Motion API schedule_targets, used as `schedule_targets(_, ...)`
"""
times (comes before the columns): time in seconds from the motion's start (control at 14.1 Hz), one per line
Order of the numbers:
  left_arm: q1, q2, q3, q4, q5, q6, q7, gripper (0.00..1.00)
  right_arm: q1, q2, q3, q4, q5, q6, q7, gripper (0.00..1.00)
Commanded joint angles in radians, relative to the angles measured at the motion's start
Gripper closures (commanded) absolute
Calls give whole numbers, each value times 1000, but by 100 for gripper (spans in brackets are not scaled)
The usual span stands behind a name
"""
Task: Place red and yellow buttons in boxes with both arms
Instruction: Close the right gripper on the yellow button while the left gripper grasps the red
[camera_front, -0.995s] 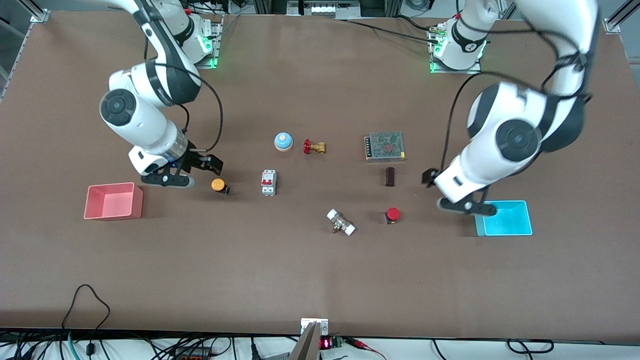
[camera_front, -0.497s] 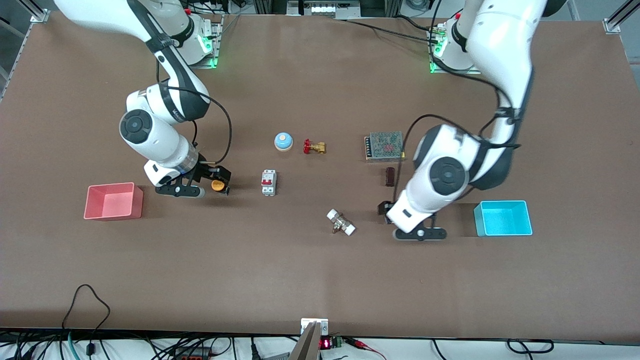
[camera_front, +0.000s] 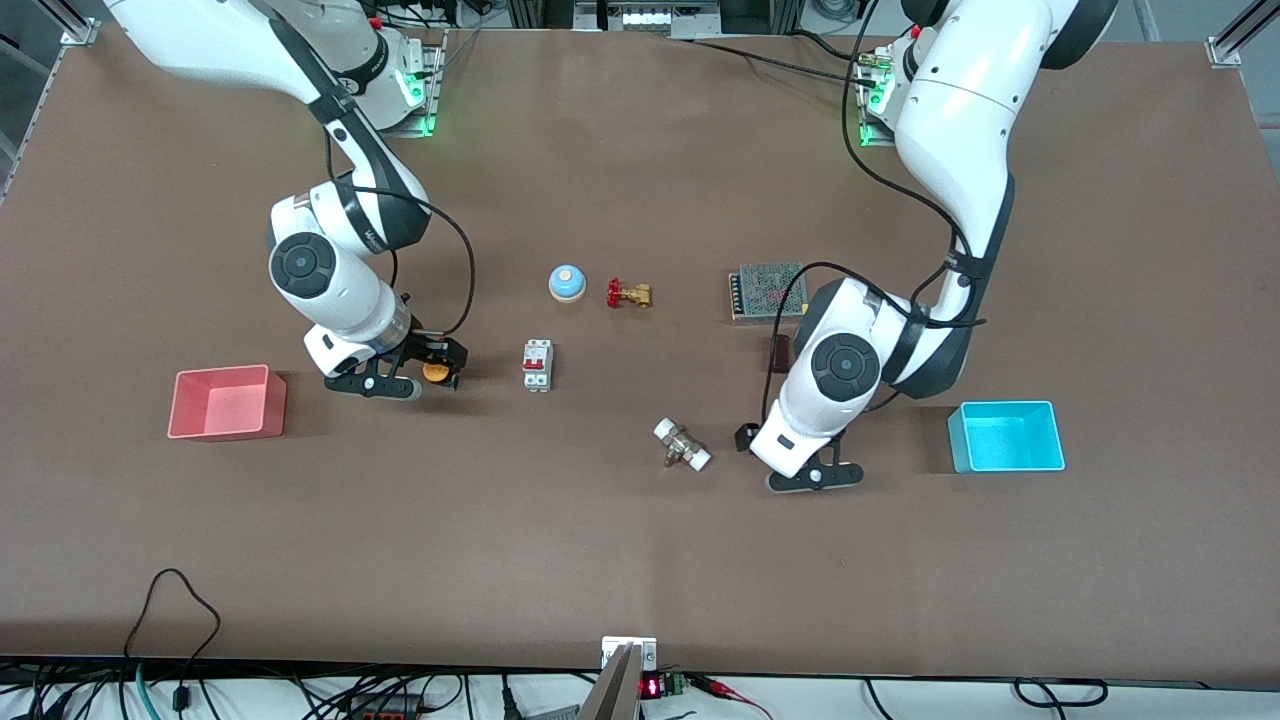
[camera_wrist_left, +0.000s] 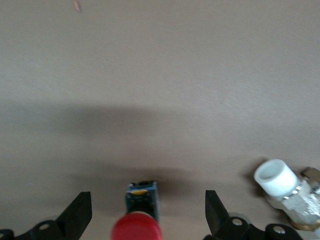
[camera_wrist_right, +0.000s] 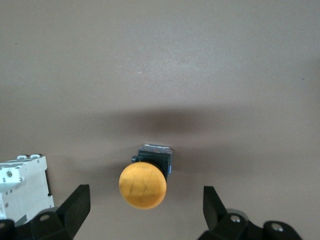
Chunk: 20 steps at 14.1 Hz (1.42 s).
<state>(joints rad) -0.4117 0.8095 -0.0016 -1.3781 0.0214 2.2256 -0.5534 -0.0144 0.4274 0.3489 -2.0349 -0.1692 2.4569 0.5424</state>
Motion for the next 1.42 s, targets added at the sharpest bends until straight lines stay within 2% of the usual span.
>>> schedule_targets(0.0, -15, -12, 12, 8, 31, -47, -40, 0, 8, 28, 4, 1, -67, 31, 44, 0)
schedule_targets(0.36, -29, -7, 11, -47, 31, -35, -137, 1, 8, 60, 4, 5, -101, 62, 44, 0)
schedule_targets(0.43, -32, -7, 9, -45, 31, -34, -138, 9, 8, 63, 4, 5, -116, 62, 44, 0)
schedule_targets(0.57, -32, -1, 11, -44, 31, -34, -134, 34, 7, 70, 2, 7, -119, 73, 44, 0)
schedule_targets(0.64, -29, 0, 9, -44, 34, -26, -132, 43, 7, 71, 2, 7, -119, 74, 44, 4)
schedule_targets(0.92, -29, 5, 9, -45, 34, -4, -126, 67, 7, 76, 2, 7, -121, 85, 42, 32)
schedule_targets(1.07, -19, -6, 11, -41, 34, -17, -120, 76, 7, 77, 2, 7, -121, 85, 42, 52)
schedule_targets(1.21, -1, -47, 12, -35, 32, -50, -93, 76, 7, 77, 2, 7, -121, 85, 42, 72)
schedule_targets(1.35, 34, -96, 12, -12, 32, -137, -24, 76, 5, 77, 2, 7, -121, 85, 42, 84)
